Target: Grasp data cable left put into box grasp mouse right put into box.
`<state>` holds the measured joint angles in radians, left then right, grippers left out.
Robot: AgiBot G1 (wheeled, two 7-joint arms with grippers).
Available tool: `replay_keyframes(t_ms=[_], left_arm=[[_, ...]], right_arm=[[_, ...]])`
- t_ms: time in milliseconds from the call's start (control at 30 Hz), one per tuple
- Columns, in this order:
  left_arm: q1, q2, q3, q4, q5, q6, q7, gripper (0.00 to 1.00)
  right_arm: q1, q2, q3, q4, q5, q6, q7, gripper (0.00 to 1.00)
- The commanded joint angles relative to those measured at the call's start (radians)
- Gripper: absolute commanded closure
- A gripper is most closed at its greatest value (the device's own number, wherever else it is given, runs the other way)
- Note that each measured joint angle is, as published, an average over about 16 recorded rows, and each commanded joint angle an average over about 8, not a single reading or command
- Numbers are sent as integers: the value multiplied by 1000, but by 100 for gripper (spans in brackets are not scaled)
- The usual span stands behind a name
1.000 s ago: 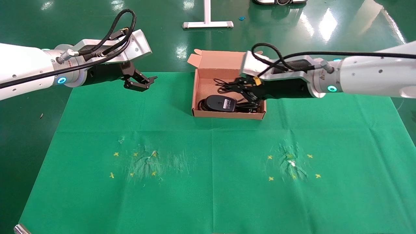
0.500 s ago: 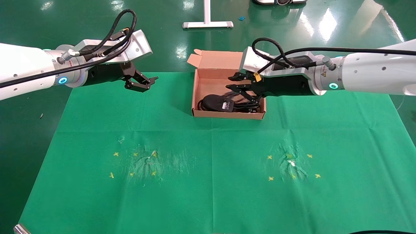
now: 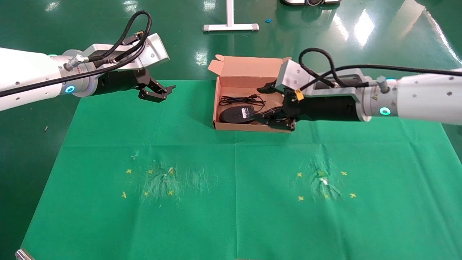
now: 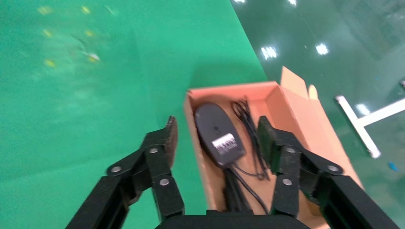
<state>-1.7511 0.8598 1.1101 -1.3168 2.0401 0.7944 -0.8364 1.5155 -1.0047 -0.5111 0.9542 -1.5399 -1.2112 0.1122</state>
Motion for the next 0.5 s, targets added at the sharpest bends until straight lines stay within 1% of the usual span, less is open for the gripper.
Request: replay_keyframes(t_ms=[33, 500], left_arm=[[0, 0, 0, 1, -1, 0, 1, 0], [0, 0, 0, 1, -2, 0, 3, 0]], right_arm=[[-18, 16, 9, 13, 33, -12, 3, 0], [-142, 127, 75, 106, 261, -92, 24, 0]])
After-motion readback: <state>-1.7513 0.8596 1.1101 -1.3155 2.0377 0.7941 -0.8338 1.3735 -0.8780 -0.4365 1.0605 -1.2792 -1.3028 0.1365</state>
